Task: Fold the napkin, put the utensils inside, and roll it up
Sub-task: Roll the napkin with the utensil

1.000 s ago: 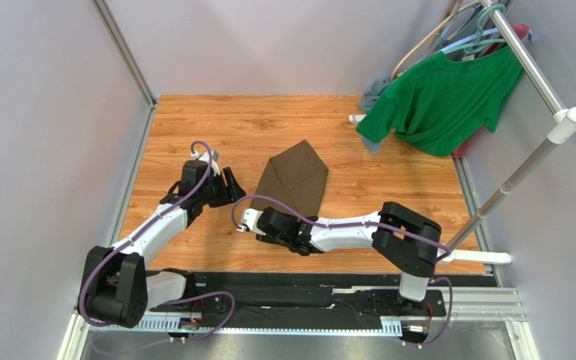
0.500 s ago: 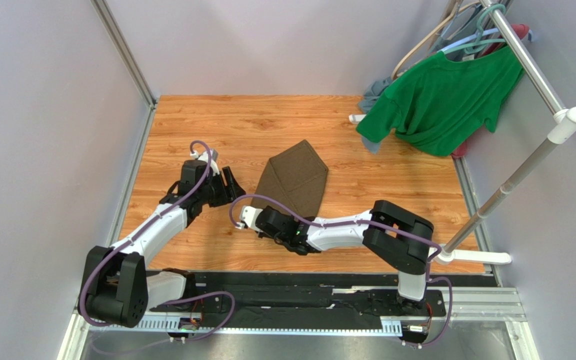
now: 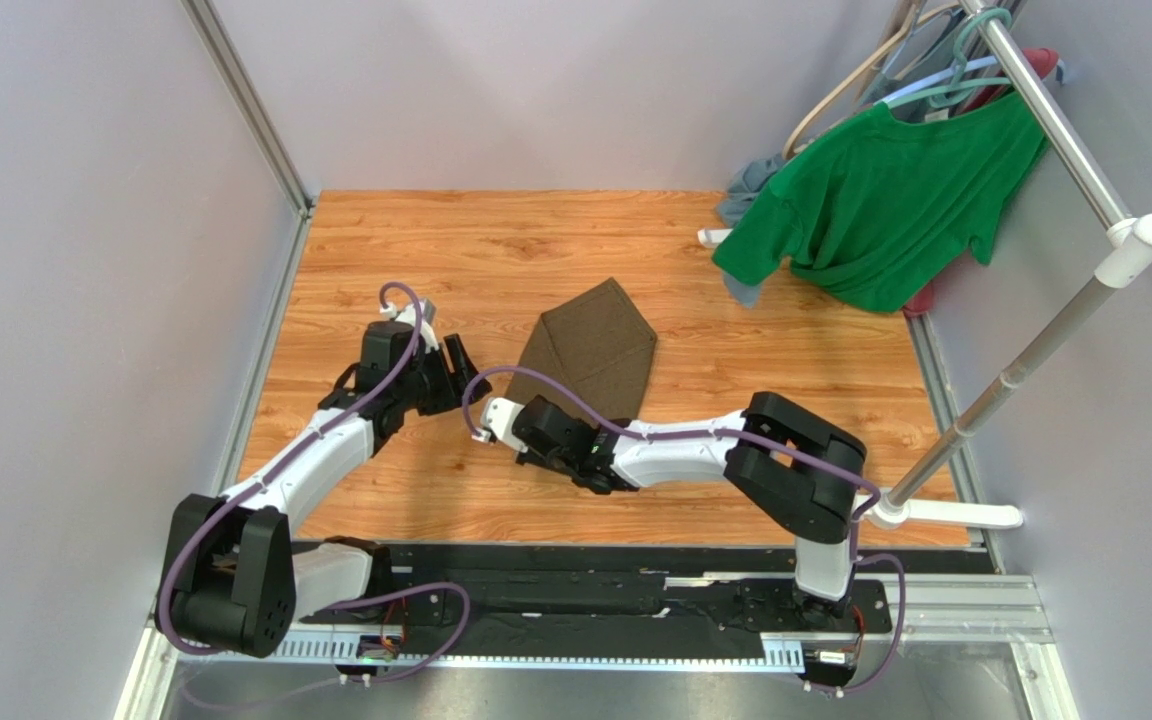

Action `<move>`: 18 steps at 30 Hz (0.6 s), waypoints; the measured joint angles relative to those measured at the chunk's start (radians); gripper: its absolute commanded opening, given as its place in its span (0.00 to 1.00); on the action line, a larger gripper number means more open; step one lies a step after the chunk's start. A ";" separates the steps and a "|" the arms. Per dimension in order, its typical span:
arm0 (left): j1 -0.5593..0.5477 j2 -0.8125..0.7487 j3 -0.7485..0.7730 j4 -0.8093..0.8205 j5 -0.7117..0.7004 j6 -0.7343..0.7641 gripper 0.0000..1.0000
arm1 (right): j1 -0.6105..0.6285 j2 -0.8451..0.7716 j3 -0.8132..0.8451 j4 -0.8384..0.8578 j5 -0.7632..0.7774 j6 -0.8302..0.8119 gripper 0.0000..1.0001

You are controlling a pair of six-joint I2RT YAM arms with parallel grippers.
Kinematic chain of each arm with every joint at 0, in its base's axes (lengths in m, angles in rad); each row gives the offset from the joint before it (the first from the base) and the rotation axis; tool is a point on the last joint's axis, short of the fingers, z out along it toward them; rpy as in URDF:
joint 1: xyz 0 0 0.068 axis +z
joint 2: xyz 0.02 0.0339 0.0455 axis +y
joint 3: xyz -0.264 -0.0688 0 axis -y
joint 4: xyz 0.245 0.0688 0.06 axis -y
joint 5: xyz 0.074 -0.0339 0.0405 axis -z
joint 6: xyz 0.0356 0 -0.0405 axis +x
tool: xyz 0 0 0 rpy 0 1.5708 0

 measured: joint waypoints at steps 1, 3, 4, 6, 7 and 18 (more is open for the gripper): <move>0.000 -0.005 -0.004 0.000 0.000 0.000 0.68 | -0.013 -0.006 0.001 -0.008 -0.030 0.014 0.00; 0.000 -0.021 -0.014 0.003 -0.002 -0.001 0.68 | -0.040 -0.020 0.001 -0.022 -0.095 0.043 0.00; 0.000 -0.031 -0.020 0.004 -0.004 -0.002 0.68 | -0.054 -0.028 0.001 -0.035 -0.132 0.059 0.00; 0.000 -0.051 -0.033 0.008 -0.009 -0.005 0.68 | -0.085 -0.042 0.001 -0.060 -0.207 0.086 0.00; 0.000 -0.057 -0.037 0.010 -0.012 -0.007 0.68 | -0.096 -0.048 0.001 -0.069 -0.236 0.098 0.00; 0.001 -0.061 -0.105 0.081 0.068 -0.003 0.74 | -0.261 -0.064 0.021 -0.172 -0.642 0.224 0.00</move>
